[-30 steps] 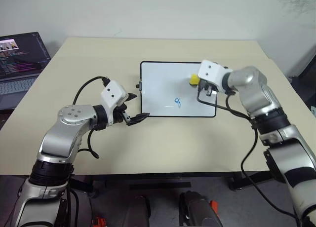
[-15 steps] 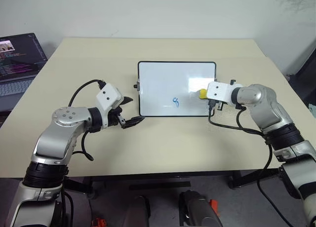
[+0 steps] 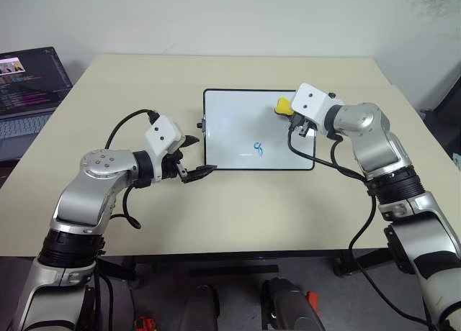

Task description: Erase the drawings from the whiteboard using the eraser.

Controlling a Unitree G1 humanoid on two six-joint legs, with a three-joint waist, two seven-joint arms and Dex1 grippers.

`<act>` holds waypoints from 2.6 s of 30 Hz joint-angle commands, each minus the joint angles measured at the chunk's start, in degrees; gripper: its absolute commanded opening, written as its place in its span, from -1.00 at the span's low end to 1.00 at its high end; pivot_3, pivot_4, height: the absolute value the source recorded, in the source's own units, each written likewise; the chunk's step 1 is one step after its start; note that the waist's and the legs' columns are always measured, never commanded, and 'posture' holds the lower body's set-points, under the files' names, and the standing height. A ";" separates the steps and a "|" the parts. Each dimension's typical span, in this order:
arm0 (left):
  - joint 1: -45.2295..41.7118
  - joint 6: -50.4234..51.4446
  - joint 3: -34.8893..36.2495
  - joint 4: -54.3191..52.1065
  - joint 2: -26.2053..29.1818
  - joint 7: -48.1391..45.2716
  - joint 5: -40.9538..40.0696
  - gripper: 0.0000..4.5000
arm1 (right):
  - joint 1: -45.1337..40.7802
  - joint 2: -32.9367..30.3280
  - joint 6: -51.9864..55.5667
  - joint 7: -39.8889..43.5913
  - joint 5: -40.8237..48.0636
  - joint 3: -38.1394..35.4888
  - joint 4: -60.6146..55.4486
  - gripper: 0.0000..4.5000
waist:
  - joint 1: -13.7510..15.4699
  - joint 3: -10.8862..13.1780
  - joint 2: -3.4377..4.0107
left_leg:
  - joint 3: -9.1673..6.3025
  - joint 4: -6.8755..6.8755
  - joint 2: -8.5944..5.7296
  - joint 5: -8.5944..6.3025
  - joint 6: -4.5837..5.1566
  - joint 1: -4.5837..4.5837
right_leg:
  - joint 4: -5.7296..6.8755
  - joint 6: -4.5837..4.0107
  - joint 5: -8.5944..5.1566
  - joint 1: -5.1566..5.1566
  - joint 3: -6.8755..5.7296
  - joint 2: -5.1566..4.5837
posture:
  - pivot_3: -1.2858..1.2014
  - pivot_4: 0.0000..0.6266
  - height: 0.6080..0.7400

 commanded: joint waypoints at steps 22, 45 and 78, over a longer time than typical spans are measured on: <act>-1.68 -2.19 -0.43 -0.28 0.51 -0.44 1.59 1.00 | 0.88 1.59 1.89 3.17 2.36 -0.02 -6.17 -0.52 | -0.02 0.00 0.00 | 0.00 0.01 0.00 0.00 0.00 0.00 | 0.06 0.00 0.00 -0.02 -0.01 0.01 | 0.03 -0.52 1.00; 0.36 -1.60 -2.72 -0.38 0.21 -1.39 2.65 1.00 | 5.50 -0.49 0.30 5.45 -3.29 7.38 -7.54 -0.52 | -0.07 0.00 0.00 | -0.01 0.03 0.00 0.00 0.00 0.00 | 0.12 0.00 0.00 -0.04 -0.01 0.01 | 0.03 -0.52 1.00; 0.56 -1.20 -2.83 -1.43 -0.48 0.34 2.80 1.00 | -2.30 6.50 1.78 -6.03 -13.20 11.11 5.44 -0.53 | -0.12 -0.01 -0.02 | 0.00 0.23 0.02 0.05 0.06 0.04 | 0.26 -0.02 0.02 -0.01 -0.02 0.01 | 0.03 -0.52 1.00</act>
